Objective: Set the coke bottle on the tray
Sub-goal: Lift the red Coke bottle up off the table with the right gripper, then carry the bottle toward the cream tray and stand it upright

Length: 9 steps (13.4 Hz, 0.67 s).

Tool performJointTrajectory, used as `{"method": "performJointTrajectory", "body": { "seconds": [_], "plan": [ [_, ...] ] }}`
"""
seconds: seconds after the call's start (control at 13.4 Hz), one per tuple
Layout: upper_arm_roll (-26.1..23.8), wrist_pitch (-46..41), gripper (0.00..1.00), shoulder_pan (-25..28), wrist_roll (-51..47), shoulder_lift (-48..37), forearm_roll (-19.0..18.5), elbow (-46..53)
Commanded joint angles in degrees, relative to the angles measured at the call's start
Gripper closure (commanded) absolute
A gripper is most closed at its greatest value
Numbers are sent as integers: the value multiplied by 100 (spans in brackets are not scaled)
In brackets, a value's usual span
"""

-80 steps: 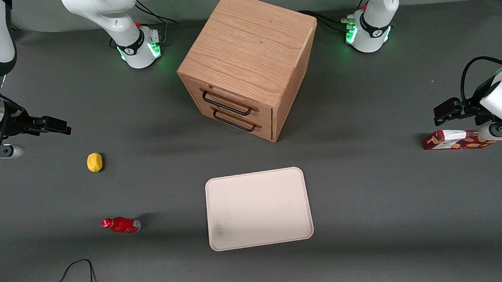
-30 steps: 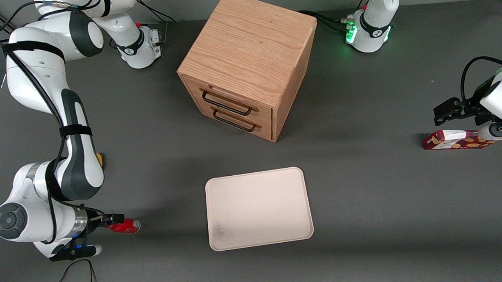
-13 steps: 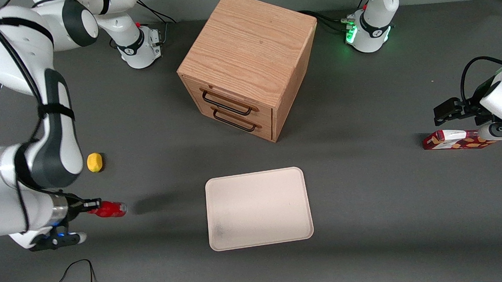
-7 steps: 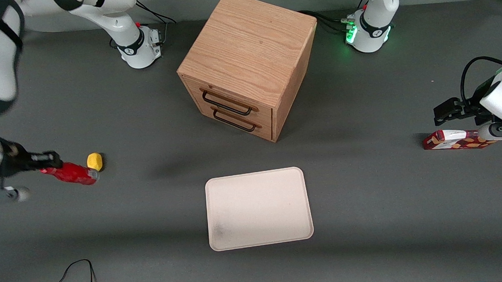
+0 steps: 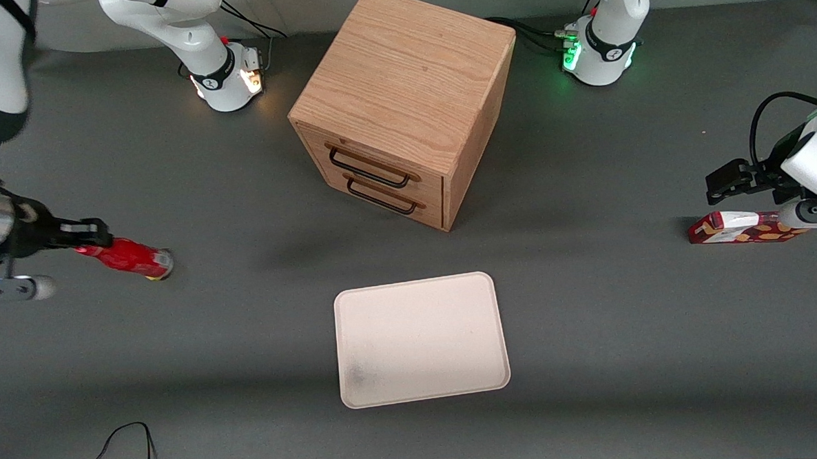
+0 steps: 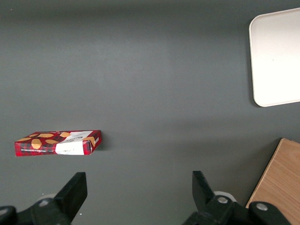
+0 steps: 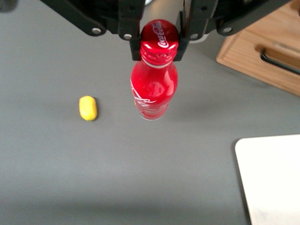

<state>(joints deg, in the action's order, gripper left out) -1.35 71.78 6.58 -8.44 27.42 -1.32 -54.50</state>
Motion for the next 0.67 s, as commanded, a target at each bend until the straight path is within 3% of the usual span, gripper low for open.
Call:
{"method": "performJointTrajectory", "body": {
  "seconds": [0.0, 0.37, 0.6],
  "plan": [
    [-75, 554, 100, 535, -1234, 411, 44, 123],
    [-593, 1907, 100, 941, -2774, 1334, 44, 361],
    [-656, 2751, 100, 1090, -3066, 1801, 26, 474]
  ]
}}
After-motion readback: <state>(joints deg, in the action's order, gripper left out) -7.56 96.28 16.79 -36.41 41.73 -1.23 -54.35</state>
